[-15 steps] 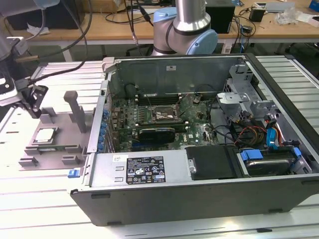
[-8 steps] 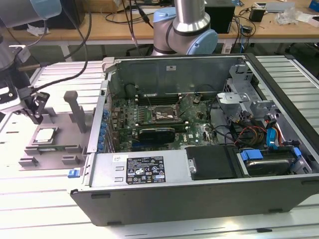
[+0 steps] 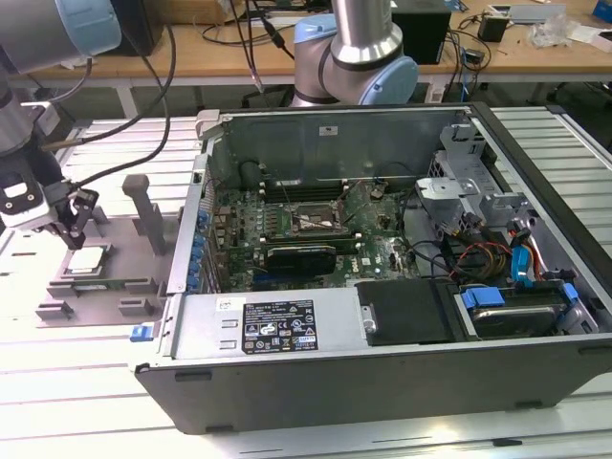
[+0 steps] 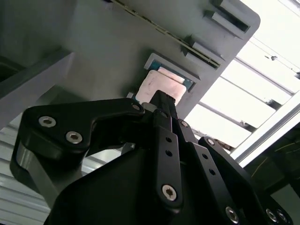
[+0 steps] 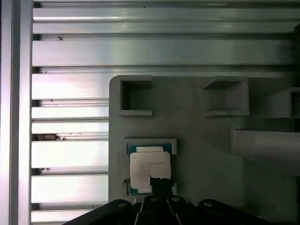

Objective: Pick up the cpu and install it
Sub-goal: 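Pick up the cpu and move it towards the insertion slot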

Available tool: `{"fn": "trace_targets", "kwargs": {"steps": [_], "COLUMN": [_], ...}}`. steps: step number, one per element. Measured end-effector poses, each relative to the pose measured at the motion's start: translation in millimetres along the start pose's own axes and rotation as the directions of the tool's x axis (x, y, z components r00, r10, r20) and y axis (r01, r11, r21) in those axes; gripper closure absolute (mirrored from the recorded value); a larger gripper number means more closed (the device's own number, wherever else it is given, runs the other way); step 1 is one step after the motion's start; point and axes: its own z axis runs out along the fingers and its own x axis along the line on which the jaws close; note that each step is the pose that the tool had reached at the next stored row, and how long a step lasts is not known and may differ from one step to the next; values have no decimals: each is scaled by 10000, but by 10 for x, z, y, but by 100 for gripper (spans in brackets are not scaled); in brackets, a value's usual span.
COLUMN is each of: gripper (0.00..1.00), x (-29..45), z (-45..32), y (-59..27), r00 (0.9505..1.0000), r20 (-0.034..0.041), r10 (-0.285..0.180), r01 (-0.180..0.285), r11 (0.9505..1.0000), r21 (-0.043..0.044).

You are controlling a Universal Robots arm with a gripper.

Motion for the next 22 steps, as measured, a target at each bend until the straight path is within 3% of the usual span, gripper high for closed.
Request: {"fn": "trace_targets", "kwargs": {"steps": [16, 22], "gripper": [89, 89], "x": [24, 47], "z": [192, 248], "y": [-14, -12], "r00": [9994, 10000], "r20": [-15, -2], "r10": [-332, -30], "r01": [332, 30], "r11": [9994, 10000], "r21": [-8, 2]}}
